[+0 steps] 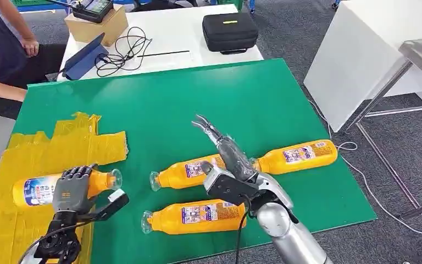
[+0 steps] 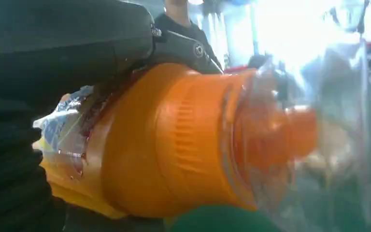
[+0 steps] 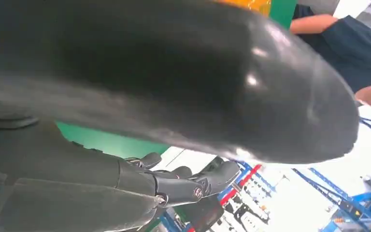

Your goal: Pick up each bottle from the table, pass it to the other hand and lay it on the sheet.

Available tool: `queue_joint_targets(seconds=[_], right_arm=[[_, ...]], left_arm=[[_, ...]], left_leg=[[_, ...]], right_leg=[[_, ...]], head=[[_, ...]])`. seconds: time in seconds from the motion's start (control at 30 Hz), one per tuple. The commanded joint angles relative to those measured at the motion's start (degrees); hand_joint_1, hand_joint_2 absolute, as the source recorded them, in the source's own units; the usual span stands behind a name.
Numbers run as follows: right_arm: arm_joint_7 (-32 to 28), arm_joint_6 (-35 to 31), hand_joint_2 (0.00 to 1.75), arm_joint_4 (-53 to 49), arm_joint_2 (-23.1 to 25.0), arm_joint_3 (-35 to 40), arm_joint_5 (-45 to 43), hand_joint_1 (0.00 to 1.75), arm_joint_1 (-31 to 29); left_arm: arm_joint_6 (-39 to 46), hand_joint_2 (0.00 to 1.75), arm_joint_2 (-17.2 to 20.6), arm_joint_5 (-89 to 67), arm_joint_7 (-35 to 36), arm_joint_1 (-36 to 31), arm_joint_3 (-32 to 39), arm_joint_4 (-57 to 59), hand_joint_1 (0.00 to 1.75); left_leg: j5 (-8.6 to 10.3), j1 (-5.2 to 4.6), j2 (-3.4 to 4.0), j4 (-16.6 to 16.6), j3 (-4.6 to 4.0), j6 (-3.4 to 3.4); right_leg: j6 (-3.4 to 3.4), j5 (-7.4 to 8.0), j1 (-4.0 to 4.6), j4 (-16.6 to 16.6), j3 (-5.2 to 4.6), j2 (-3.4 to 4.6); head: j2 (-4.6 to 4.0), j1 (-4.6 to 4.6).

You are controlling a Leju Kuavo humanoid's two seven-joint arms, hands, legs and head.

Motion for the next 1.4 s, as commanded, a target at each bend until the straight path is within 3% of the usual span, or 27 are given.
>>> queue_joint_targets(seconds=[0.03,0.07,0.1,0.37,0.73,1.07,1.1,1.2,1.3,1.4], right_arm=[[3.1,1.6,0.00,4.0,1.4,1.3,0.4,0.00,-3.0],[3.2,1.7,0.00,4.1,1.2,1.3,0.6,0.00,-2.7],[3.3,2.0,0.00,4.2,1.1,1.3,0.7,0.00,-2.6],[2.9,1.2,0.00,4.5,-0.5,2.3,3.5,0.00,0.7],[3.1,1.1,0.00,3.8,-0.4,1.9,3.9,0.00,1.3],[2.5,-0.6,0.00,-3.7,-2.7,0.0,8.4,0.00,9.6],[2.6,-0.9,1.75,-4.2,-2.9,0.3,9.0,0.00,9.9],[4.6,-2.2,1.75,-5.7,-4.7,2.7,14.6,0.00,12.7],[8.5,-4.1,1.75,-5.8,-4.9,5.1,21.8,0.00,14.6],[10.6,-4.1,1.75,-6.8,-4.5,7.1,25.3,0.00,16.4]], left_arm=[[-7.6,1.75,-2.2,4.7,0.5,-9.5,1.7,21.6,0.00],[-7.5,1.75,-2.0,4.9,0.5,-9.5,2.0,21.7,0.00],[-7.6,0.00,-1.9,5.2,0.3,-9.4,2.2,21.7,0.00],[-12.7,0.00,-2.4,15.9,-6.2,-5.0,5.0,11.7,0.00],[-14.1,0.00,-2.3,19.3,-7.5,-4.5,4.9,9.8,0.00],[-21.6,0.00,0.7,45.9,-14.6,5.8,4.2,-21.8,0.00],[-21.5,0.00,0.5,47.7,-14.1,6.6,4.9,-25.0,0.00],[-20.4,0.00,-2.8,71.9,-22.9,12.7,11.1,-39.0,0.00],[-20.0,0.00,-3.2,80.2,-24.0,19.2,13.1,-49.2,0.00],[-18.7,0.00,-4.7,79.6,-25.5,22.8,12.4,-53.4,0.00]], left_leg=[[-0.03,-0.01,0.06,-0.1,0.23,-0.10],[-0.07,0.02,0.11,0.0,0.31,-0.14],[-0.02,-0.03,0.06,-0.1,0.30,-0.09],[-0.01,0.02,0.06,-0.1,0.53,-0.15],[0.12,0.00,-0.18,-0.1,0.66,-0.18],[-0.08,0.07,-0.01,0.0,0.63,-0.26],[0.03,0.07,-0.20,0.0,0.53,-0.19],[-0.10,0.09,-0.18,0.1,0.48,-0.27],[-0.05,0.10,-0.05,0.1,0.12,-0.22],[-0.23,0.06,0.21,0.0,0.30,-0.25]], right_leg=[[-0.07,-0.05,0.00,0.0,0.20,-0.03],[-0.10,-0.08,0.03,0.0,0.28,-0.01],[-0.06,-0.03,-0.02,0.0,0.29,-0.05],[-0.09,-0.03,0.03,-0.1,0.54,-0.04],[-0.11,0.00,0.02,-0.1,0.74,-0.32],[-0.14,-0.17,0.09,0.0,0.73,-0.24],[-0.09,-0.09,0.08,0.0,0.67,-0.35],[-0.12,-0.19,0.11,0.1,0.60,-0.40],[-0.08,-0.08,0.11,0.0,0.20,-0.21],[-0.11,-0.20,0.08,0.0,0.25,0.04]], head=[[0.00,-0.02],[0.00,0.02],[0.00,-0.04],[0.00,-0.02],[0.00,-0.02],[0.00,0.00],[0.00,-0.02],[0.00,0.02],[0.00,0.00],[0.00,0.00]])
